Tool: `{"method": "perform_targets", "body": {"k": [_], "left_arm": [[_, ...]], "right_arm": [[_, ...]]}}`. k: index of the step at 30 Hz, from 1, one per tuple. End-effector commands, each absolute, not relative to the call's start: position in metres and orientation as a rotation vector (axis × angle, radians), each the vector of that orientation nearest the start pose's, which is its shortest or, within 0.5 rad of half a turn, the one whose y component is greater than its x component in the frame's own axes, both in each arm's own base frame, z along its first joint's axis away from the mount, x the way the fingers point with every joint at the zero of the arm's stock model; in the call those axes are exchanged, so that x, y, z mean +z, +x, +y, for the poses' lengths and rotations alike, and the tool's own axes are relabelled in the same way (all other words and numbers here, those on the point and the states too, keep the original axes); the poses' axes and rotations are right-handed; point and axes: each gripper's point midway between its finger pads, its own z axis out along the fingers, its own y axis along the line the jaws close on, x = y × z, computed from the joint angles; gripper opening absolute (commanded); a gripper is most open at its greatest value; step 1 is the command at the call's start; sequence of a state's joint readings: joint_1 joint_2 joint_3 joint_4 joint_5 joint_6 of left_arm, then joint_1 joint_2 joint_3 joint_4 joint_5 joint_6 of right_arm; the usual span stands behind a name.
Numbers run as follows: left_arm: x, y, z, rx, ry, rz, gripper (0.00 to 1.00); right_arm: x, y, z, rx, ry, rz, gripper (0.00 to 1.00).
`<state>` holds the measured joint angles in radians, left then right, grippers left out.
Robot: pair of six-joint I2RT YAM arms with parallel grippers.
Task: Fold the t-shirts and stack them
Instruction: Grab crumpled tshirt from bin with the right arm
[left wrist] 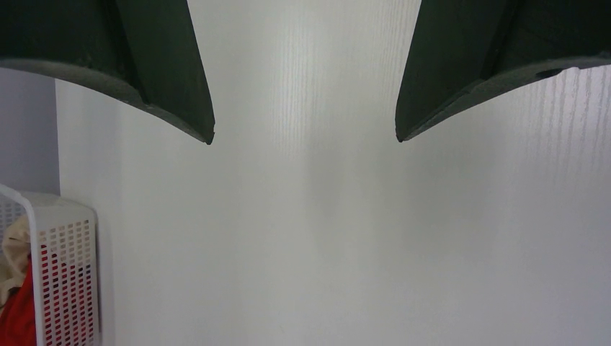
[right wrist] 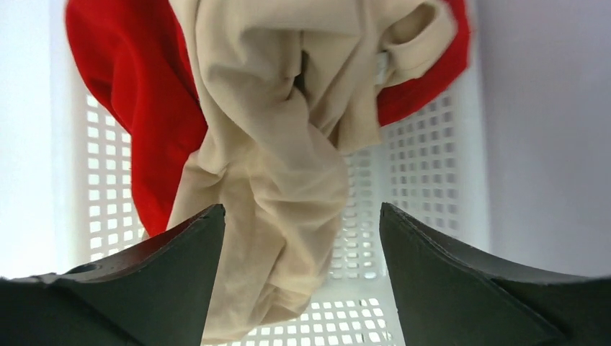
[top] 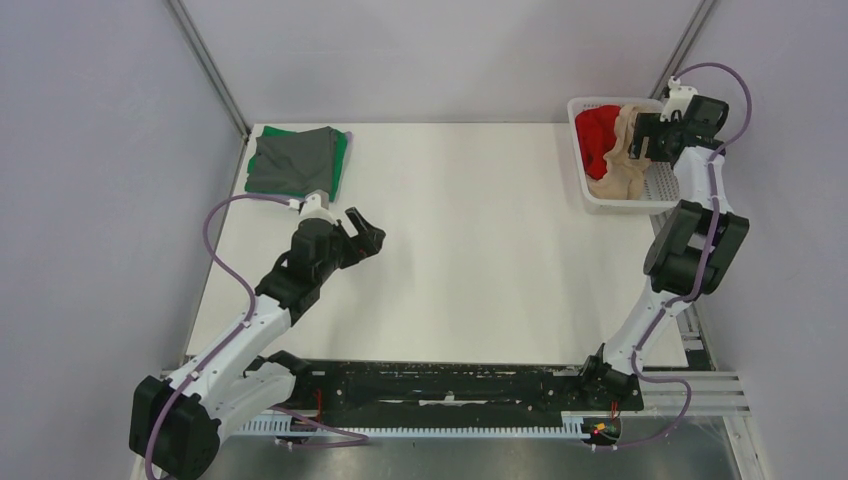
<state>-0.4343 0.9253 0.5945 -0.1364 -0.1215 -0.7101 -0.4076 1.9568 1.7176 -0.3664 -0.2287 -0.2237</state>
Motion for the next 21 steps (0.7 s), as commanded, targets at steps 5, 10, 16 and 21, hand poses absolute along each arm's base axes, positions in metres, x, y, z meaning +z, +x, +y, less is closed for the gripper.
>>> {"method": "perform_targets", "body": {"k": [5, 10, 16, 21], "left_arm": [[0.166, 0.296, -0.143, -0.585, -0.321, 2.021, 1.0], [0.163, 0.296, -0.142, -0.577, -0.327, 2.028, 1.0], [0.162, 0.298, -0.143, -0.576, -0.328, 2.034, 1.0], [0.165, 0.297, -0.142, -0.578, -0.329, 2.027, 1.0]], "right_arm": [[0.138, 0.537, -0.183, -0.014, 0.018, 2.25, 0.73], [0.116, 0.533, -0.196, -0.087, 0.045, 2.296, 0.69], [0.102, 0.53, -0.198, -0.105, 0.06, 2.312, 0.51], [0.12, 0.537, -0.192, -0.065, 0.077, 2.255, 0.14]]}}
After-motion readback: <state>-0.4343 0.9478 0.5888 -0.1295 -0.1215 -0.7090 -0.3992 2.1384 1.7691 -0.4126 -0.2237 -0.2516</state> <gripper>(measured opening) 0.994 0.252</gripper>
